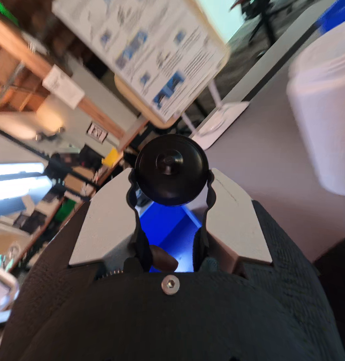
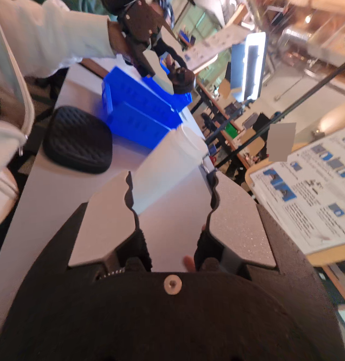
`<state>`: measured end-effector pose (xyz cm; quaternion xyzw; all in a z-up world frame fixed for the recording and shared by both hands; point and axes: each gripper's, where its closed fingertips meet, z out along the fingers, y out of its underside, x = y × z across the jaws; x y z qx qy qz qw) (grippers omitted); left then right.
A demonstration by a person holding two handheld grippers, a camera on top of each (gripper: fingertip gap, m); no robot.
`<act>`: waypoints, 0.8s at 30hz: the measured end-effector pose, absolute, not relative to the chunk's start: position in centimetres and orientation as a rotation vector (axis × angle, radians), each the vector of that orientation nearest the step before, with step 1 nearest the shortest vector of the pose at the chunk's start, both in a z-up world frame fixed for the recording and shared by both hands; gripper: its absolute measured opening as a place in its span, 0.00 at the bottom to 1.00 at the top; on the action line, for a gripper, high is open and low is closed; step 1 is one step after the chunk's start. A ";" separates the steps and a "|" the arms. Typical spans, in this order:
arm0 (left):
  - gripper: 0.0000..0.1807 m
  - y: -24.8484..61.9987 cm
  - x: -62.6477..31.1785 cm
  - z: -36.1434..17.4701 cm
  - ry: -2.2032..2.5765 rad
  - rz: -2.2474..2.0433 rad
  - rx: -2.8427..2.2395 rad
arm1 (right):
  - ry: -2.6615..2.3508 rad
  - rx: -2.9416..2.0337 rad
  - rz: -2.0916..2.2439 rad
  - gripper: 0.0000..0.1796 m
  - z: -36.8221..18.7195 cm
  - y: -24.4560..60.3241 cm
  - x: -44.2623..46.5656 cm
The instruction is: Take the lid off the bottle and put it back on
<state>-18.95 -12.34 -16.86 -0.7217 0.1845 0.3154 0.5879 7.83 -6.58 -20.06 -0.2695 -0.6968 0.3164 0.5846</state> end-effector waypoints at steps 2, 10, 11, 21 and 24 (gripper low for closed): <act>0.39 -13.1 -13.8 -16.0 0.566 0.692 -1.620 | -1.632 -0.552 0.790 0.45 -19.2 -8.9 6.4; 0.39 -13.8 -3.0 -17.6 0.962 0.517 -1.554 | -1.839 -0.359 0.724 0.50 -18.1 -12.9 2.0; 0.39 -13.7 -2.5 -17.8 0.987 0.502 -1.549 | -1.857 -0.330 0.700 0.49 -18.2 -13.1 1.6; 0.39 -13.1 1.0 -18.7 1.178 0.440 -1.499 | -1.935 -0.197 0.553 0.39 -18.8 -13.8 -0.1; 0.39 -13.0 1.3 -18.5 1.187 0.433 -1.485 | -1.925 -0.214 0.534 0.39 -18.8 -13.5 0.1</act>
